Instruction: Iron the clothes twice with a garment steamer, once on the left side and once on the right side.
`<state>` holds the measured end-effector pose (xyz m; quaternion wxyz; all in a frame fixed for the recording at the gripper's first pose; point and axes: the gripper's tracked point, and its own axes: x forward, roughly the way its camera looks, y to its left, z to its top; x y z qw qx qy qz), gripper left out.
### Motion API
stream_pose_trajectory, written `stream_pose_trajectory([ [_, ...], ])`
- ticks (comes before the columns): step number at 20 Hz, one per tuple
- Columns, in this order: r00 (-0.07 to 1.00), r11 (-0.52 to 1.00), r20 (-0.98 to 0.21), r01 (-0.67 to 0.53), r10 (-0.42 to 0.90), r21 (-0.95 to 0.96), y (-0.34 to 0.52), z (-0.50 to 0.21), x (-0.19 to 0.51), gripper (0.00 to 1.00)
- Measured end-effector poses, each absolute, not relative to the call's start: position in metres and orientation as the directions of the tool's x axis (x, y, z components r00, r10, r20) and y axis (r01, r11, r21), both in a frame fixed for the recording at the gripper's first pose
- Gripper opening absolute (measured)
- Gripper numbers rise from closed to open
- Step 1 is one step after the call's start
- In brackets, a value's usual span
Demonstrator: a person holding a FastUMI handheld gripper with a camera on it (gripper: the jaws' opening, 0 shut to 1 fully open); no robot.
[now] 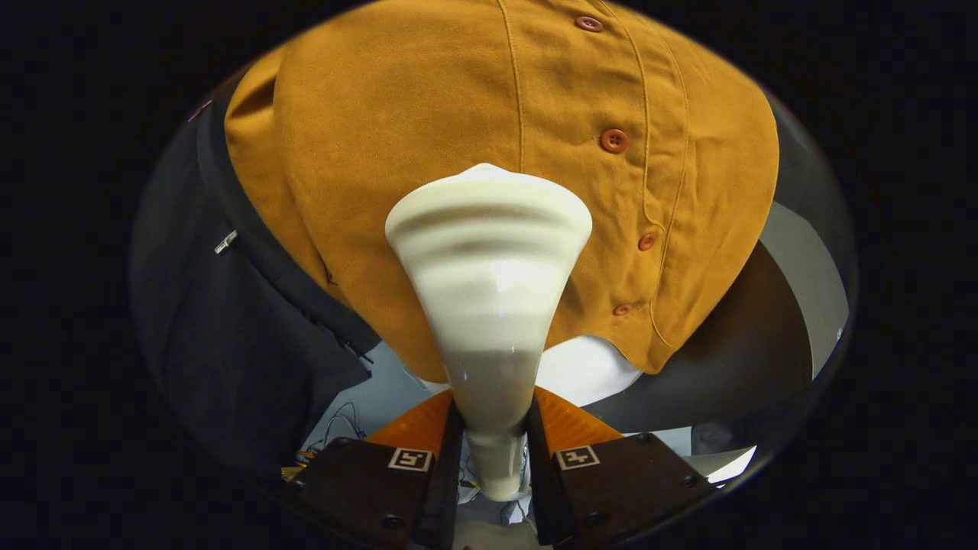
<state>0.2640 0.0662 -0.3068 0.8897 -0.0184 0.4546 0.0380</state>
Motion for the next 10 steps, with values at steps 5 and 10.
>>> stream_pose_trajectory([
  [5,0.613,0.99,-0.785,-0.141,0.092,0.006,0.06,-0.285,0.256,0.44],
  [10,0.678,0.991,-0.727,-0.135,0.111,0.025,0.043,-0.249,0.264,0.44],
])
